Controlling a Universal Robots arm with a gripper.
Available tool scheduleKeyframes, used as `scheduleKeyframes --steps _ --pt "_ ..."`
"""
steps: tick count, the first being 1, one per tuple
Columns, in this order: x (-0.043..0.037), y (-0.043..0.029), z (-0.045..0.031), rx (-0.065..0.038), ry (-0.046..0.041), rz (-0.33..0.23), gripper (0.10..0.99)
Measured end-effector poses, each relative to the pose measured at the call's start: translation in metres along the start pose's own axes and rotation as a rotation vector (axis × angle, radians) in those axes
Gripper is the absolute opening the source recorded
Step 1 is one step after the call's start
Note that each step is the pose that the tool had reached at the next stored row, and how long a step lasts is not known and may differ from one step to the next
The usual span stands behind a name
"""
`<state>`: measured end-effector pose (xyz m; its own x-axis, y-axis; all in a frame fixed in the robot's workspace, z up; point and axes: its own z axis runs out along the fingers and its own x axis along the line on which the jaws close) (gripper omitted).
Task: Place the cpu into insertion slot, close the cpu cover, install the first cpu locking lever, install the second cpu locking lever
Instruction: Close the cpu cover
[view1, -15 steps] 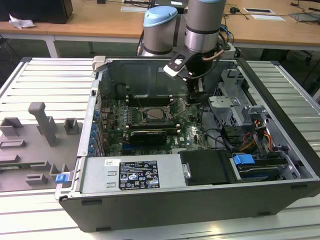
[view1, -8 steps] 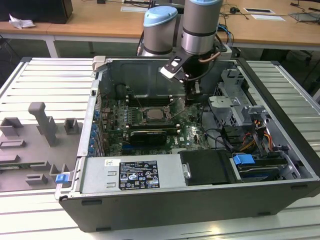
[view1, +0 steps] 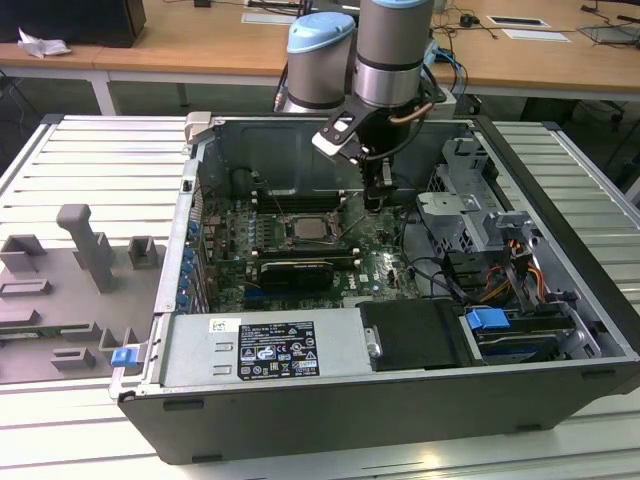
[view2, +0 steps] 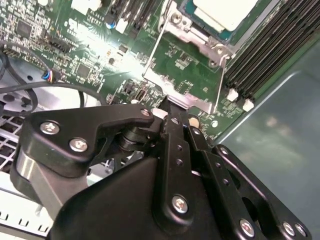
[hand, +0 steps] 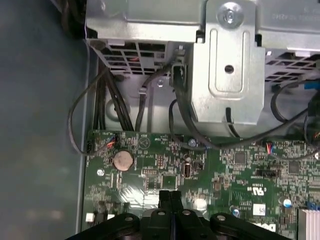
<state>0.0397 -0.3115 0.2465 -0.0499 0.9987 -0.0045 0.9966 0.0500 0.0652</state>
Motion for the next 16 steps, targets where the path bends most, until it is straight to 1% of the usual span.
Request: scheduleKeyframes --steps 4,7,8,12,14,15,16 --pt "0.0003 -0.0066 -0.0005 0.000 -0.0001 0.000 0.106" --pt "0.0007 -0.0142 -0.0009 0.000 -0.0001 0.000 0.106" --pt "0.0009 -0.0193 -0.0011 0.000 -0.0001 0.000 0.106" --pt "0.0015 -0.0317 -0.0004 0.000 0.0000 -0.001 0.106" --pt "0.0021 -0.0440 0.0003 0.000 0.0000 -0.003 0.106" --pt "0.0024 -0.0484 0.0006 0.000 0.0001 -0.003 0.106" --pt "0.0026 -0.0509 0.0010 0.000 0.0002 -0.003 0.106"
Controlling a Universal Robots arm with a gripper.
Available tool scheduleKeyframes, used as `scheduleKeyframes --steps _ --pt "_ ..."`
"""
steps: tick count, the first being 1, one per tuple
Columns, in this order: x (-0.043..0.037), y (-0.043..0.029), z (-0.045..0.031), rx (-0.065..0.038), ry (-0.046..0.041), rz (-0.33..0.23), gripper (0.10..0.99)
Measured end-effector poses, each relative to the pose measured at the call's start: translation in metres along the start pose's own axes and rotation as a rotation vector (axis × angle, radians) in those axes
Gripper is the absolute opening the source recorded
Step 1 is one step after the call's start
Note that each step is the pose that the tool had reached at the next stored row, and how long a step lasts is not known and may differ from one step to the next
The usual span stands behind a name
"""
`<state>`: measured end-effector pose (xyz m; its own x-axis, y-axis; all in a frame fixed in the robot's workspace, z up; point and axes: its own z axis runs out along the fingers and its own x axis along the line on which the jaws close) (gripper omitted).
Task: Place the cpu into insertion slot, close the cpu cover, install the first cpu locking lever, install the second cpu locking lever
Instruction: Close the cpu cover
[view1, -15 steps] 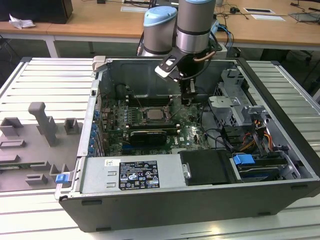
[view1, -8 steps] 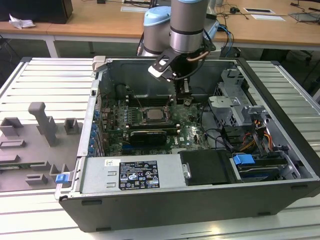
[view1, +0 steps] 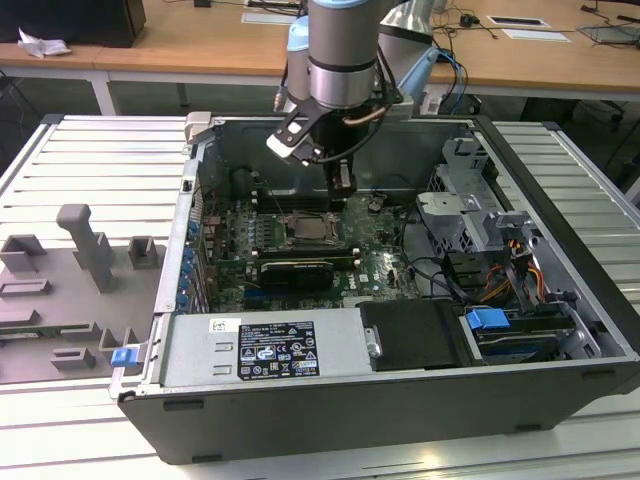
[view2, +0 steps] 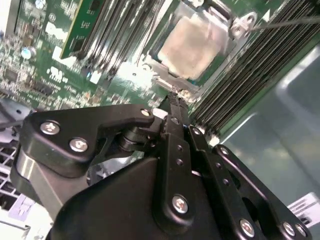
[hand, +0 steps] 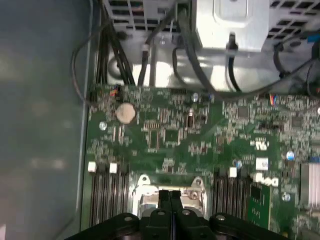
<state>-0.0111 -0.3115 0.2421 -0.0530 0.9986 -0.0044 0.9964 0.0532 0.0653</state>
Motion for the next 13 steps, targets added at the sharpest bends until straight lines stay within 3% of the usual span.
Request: scheduleKeyframes --steps 6,13 --pt "0.0004 -0.0080 0.0100 0.000 0.0002 -0.005 0.106" --pt "0.0014 -0.0262 0.0111 0.000 0.0010 -0.017 0.106"
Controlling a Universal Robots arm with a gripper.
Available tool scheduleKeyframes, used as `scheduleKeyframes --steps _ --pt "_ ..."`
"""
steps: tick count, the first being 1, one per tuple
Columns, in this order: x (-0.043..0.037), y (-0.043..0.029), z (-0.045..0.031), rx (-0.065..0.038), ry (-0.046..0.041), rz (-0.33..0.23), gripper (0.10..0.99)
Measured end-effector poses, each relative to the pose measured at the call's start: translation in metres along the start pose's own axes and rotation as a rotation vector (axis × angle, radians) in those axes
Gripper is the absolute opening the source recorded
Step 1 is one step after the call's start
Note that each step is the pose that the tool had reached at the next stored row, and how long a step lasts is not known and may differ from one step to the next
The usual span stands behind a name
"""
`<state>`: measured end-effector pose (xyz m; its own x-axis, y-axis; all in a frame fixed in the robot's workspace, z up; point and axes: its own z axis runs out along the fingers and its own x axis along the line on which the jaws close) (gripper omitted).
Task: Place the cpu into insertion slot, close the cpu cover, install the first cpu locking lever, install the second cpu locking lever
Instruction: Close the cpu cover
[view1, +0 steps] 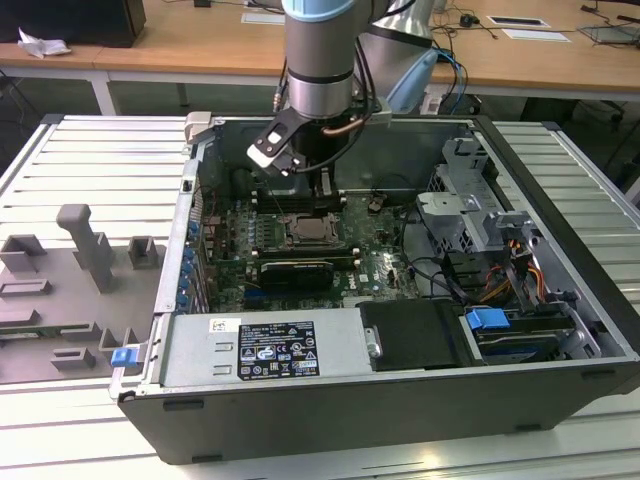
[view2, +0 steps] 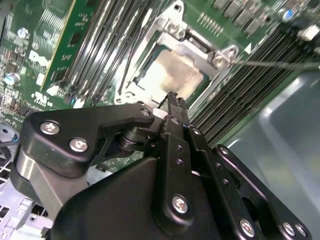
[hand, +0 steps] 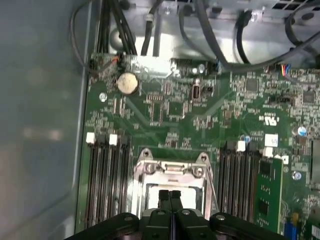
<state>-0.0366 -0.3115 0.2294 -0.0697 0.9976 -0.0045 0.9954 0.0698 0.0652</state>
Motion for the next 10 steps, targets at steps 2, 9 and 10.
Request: scheduleKeyframes --steps 2,9,10 --pt "0.0002 -0.0022 -0.0001 0.000 -0.0001 -0.001 0.106" --pt "0.0005 -0.0080 -0.0005 0.000 0.0000 -0.001 0.106" --pt "0.0006 -0.0086 -0.0005 0.000 0.0000 -0.001 0.106"
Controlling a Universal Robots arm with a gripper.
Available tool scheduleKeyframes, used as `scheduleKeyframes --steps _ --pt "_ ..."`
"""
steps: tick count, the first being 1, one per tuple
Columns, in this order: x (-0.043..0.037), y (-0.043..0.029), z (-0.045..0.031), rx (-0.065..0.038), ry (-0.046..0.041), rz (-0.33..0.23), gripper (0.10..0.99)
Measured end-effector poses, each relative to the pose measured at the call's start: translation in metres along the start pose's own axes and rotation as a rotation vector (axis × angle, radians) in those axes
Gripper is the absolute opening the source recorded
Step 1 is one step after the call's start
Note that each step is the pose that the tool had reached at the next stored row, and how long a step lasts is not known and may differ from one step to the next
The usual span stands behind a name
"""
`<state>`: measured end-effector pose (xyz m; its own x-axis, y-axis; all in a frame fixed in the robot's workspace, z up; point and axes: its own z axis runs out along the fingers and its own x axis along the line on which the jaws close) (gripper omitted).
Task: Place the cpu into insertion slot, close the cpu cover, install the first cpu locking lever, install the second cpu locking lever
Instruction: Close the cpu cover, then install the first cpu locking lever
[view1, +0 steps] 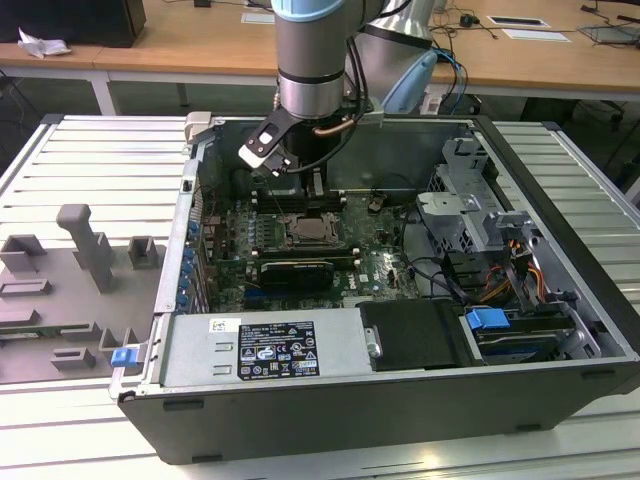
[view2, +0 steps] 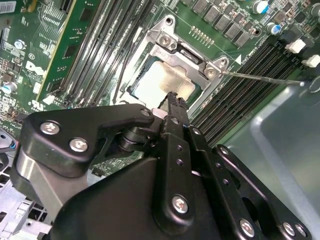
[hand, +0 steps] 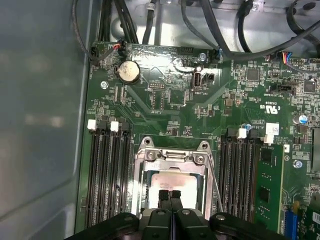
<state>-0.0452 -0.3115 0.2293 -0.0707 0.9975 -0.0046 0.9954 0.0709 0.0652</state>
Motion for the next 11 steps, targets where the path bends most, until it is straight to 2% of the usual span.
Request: scheduleKeyframes --steps 11 --pt "0.0001 -0.0008 -0.0044 0.000 -0.0001 0.000 0.106"
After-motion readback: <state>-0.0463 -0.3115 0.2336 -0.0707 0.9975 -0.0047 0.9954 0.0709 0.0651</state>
